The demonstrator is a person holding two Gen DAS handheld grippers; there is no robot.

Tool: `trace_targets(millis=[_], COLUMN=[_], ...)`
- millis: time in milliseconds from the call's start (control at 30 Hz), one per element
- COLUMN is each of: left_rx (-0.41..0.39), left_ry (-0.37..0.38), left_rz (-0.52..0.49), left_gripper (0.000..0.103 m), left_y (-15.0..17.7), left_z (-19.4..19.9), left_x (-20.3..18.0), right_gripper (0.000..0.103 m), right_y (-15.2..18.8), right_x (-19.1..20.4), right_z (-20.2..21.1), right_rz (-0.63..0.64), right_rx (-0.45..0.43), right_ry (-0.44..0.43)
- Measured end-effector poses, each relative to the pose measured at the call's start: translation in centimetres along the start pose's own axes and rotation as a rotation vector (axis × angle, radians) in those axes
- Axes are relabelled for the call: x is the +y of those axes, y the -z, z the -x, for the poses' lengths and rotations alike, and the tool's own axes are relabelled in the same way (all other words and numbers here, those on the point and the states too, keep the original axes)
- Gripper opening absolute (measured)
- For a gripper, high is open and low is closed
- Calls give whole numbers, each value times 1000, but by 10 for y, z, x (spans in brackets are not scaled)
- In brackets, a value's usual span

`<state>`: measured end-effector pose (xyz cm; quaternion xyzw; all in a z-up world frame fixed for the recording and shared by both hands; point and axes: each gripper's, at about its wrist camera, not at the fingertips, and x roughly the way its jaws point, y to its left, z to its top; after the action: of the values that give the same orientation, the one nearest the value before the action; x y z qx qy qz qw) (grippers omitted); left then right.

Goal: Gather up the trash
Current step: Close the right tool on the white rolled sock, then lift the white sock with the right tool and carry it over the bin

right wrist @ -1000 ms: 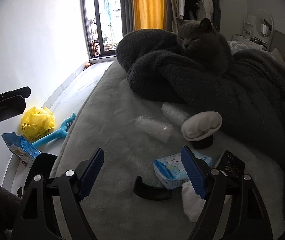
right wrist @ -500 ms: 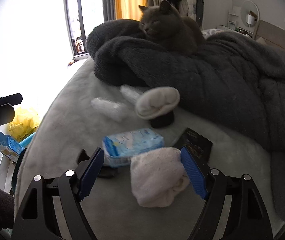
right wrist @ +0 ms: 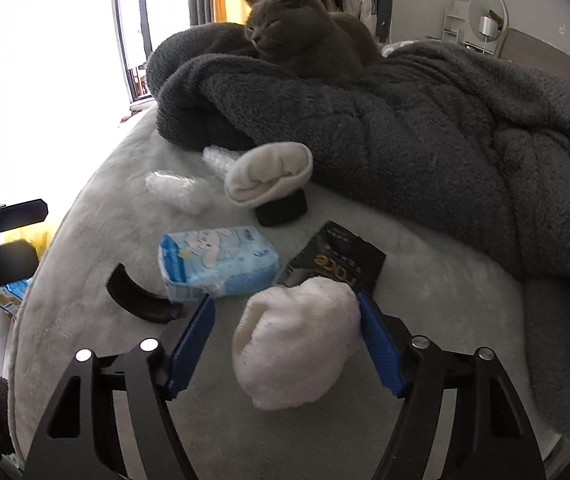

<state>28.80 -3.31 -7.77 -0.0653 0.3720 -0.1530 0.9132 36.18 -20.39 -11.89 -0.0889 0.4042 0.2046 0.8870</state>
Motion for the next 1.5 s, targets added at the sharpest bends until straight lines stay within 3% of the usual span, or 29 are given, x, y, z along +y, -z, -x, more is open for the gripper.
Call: trace_targets(millis=[200,400,600,1000,1267,1500], left_rx=[45,89,109,113,122,136], left_ry=[-5,-38,-76,-241,-264,-223], left_rz=[-26,-4,-12,-176,-179,-157], left_gripper=[90,83,80,78,73,59], left_y=[7,16,22,29,25,22], left_z=[-16,-33,-45,-69,-82,-85], left_x=[-15,-19,-28,-55,-57,-52], right_gripper=[57,48,47,47,47,47], right_y=[11,17,18,24,27,27], right_x=[-13,-20,-23,-34,-37,-41], right_z=[-7,-4,7,24,35,40], right_rz=[-11,-37,-54,-74,-84,-106], right_rx=[48,41,14,-20,-51,-75], right_ry=[31,-2,-18,-55,-102,-140])
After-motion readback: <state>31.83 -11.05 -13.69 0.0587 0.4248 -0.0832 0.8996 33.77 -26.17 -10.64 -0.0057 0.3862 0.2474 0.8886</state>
